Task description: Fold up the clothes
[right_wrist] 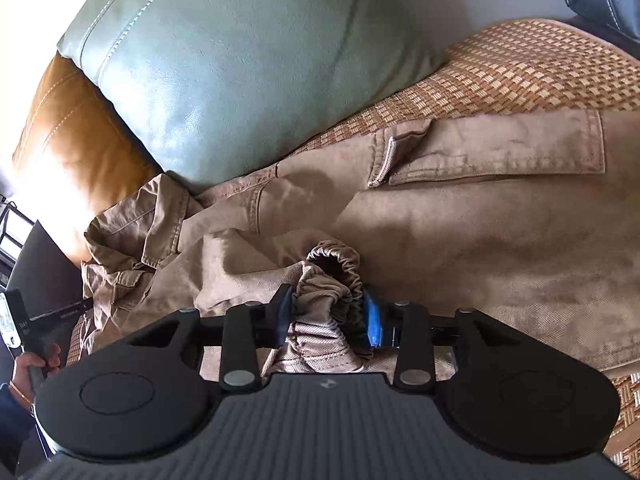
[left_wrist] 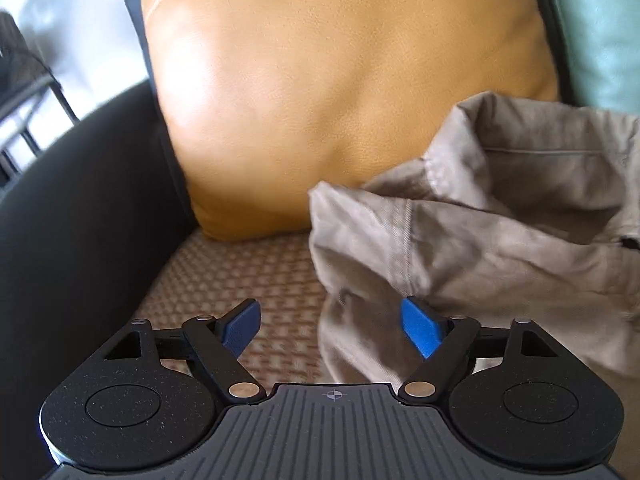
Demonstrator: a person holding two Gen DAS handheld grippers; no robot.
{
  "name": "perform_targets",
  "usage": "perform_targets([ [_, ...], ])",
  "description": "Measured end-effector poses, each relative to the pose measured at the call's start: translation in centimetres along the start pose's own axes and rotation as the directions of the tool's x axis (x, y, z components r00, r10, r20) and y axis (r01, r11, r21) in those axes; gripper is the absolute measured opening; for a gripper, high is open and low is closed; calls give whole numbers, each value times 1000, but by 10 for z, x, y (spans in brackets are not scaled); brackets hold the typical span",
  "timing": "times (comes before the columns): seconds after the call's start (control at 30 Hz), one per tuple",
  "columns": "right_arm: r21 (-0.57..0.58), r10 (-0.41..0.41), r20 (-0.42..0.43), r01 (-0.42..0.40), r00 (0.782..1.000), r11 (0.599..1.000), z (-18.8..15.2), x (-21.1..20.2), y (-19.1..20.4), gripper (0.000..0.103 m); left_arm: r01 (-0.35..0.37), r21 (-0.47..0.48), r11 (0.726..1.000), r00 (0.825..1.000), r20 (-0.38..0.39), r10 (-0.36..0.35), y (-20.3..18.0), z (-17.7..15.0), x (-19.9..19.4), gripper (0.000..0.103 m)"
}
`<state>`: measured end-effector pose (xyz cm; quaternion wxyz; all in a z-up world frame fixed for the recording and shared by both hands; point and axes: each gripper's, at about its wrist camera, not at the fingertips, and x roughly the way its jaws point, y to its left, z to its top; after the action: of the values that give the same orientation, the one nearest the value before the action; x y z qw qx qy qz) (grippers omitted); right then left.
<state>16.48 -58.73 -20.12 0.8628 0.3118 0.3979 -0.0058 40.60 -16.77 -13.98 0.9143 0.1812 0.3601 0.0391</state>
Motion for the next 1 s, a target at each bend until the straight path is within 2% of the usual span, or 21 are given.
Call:
perform_targets([
  [0.07,4,1,-1,-1,1000,1000,-1,1,-1,44,-1,-64,998,1000,20,3,8,1,-1,87],
  [0.17,15,11,-1,-11,1000,1000,-1,2,-5,46,5,-134,991,1000,6,-4,21,5,2,87],
  [0.2,19,14,0,-14,1000,1000,-2,3,-7,46,-11,-132,991,1000,7,12,23,6,3,87],
  [0.3,40,22,6,-22,1000,999,-4,5,-10,48,-104,-84,991,993,48,109,20,3,1,89],
  [0.43,51,29,8,-30,1000,998,-5,8,-13,48,-133,19,991,991,21,133,6,1,19,89],
  [0.5,48,29,8,-29,1000,998,-5,9,-13,48,-127,73,989,992,1,127,-6,-2,27,69],
  [0.53,44,29,8,-29,1000,999,-5,9,-12,48,-137,104,985,990,-4,138,-14,-5,31,68],
  [0.57,40,29,10,-29,1000,999,-5,9,-12,48,-147,136,980,989,-9,150,-22,-8,36,71],
  [0.67,45,28,18,-29,999,999,-7,11,-14,48,-177,250,952,983,6,182,-44,-12,36,64],
  [0.7,51,24,18,-25,1000,998,-7,11,-14,48,-153,264,952,988,9,156,-42,-11,28,68],
  [0.77,45,11,9,-12,1000,999,-5,8,-8,44,-78,245,966,997,16,77,-27,-6,4,68],
  [0.8,26,3,7,-3,1000,1000,-3,4,-2,37,-59,227,972,998,28,54,-15,-4,-11,74],
  [0.87,-15,-4,19,4,1000,1000,2,-10,17,32,-29,193,981,998,52,19,12,-2,-42,76],
  [1.0,-126,127,67,-118,990,985,8,-56,84,31,20,115,993,997,74,-28,61,-7,-109,78],
])
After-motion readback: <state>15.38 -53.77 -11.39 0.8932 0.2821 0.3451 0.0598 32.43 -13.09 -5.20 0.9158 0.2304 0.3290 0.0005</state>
